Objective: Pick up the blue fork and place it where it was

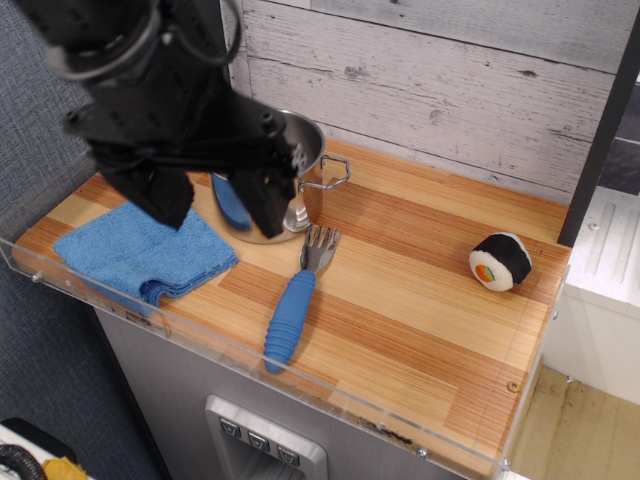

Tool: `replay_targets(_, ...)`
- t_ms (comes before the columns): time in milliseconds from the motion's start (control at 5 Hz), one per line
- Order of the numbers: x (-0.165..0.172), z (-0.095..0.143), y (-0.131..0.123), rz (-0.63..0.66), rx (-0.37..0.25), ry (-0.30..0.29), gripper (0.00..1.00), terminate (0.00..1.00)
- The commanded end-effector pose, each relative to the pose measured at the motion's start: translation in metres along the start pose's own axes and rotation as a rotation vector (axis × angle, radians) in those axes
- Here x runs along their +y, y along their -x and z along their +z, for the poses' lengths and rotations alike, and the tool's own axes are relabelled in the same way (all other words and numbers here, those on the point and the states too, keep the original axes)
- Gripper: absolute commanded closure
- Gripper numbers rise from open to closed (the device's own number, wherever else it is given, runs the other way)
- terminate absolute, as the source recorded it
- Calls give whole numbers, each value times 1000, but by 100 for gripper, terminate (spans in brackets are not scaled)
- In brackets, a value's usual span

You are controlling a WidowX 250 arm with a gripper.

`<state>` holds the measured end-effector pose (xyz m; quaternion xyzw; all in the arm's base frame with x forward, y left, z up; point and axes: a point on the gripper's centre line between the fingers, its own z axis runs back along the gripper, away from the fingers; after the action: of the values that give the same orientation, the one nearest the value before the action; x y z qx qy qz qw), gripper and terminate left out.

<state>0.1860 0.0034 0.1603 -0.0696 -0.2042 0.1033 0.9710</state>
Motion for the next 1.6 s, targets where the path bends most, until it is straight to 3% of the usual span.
replay_targets(0, 0, -12, 15, 0, 13, -1, 0, 0)
replay_targets(200, 4, -34, 6, 7, 43, -2, 0, 0)
replay_targets(600, 13, -75, -11, 35, 32, -40, 0, 0)
replay_targets(1000, 27, -127, -1, 65, 99, -88, 0, 0)
replay_targets(1400, 42, -161, 5, 65, 129, -127, 0, 0)
